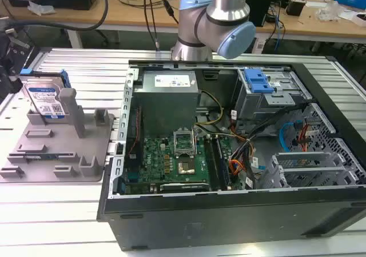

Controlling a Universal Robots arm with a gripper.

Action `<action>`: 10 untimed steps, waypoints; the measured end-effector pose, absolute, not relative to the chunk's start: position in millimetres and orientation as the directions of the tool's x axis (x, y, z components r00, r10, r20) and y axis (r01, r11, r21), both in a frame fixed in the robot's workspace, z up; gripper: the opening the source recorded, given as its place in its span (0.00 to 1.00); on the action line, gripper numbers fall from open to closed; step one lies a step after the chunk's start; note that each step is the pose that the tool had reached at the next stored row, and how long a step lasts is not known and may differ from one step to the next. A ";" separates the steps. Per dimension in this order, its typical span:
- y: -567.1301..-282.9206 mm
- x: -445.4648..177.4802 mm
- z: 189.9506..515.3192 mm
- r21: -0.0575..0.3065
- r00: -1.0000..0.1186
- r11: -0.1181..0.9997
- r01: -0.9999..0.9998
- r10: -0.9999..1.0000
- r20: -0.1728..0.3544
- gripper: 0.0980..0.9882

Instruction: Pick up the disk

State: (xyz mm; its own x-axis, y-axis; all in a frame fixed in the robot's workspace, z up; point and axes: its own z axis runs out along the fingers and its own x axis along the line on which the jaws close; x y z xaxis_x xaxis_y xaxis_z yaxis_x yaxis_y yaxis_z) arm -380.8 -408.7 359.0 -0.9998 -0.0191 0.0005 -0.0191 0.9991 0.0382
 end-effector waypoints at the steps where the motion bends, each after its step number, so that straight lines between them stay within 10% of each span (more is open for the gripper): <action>1: -408.7 -380.8 359.0 0.038 -1.000 0.999 -0.019 -0.019 0.001 0.01; 10: -408.7 -380.9 359.0 0.038 -1.000 0.999 -0.022 -0.022 0.000 0.01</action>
State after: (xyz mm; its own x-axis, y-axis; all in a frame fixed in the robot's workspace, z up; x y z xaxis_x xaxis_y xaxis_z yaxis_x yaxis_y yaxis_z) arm -380.9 -408.7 359.0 -0.9998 -0.0223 0.0005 -0.0223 0.9990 0.0382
